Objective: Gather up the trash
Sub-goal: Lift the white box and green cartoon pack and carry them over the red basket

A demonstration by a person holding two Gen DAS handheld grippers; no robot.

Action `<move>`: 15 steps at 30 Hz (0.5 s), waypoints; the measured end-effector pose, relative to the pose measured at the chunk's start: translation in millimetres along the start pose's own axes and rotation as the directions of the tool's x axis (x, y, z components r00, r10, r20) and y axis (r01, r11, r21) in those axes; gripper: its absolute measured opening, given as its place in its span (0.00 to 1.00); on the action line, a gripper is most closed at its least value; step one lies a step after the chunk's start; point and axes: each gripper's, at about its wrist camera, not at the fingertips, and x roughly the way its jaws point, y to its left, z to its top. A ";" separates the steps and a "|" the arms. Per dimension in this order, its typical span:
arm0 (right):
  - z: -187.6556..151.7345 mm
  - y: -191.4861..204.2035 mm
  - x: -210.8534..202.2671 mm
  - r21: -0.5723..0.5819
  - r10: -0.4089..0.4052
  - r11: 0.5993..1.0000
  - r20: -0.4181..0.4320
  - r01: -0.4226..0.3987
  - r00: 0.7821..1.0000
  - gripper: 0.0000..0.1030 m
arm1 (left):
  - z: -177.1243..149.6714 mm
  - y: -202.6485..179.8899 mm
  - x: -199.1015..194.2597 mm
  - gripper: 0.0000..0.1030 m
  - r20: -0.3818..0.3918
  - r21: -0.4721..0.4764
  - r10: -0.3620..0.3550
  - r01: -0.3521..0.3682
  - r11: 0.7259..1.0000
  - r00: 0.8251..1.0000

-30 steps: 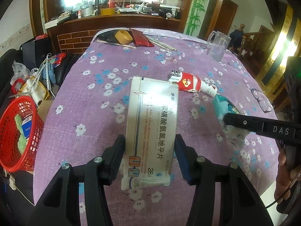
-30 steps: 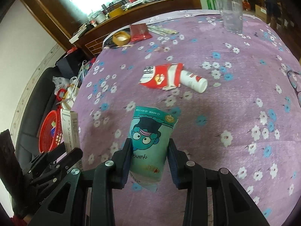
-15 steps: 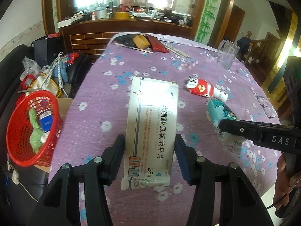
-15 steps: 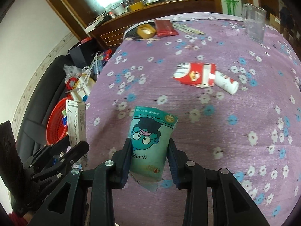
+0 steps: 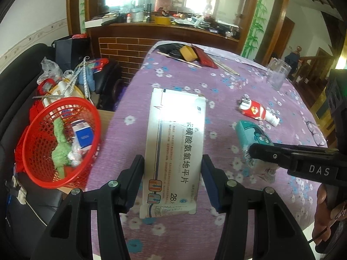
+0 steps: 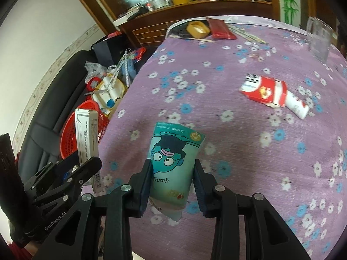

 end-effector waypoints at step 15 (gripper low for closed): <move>31.6 88.0 52.4 -0.134 0.057 0.989 -0.047 -0.063 0.997 0.38 | 8.3 98.7 -9.4 0.51 0.024 -0.138 0.109 -0.104 0.985 0.994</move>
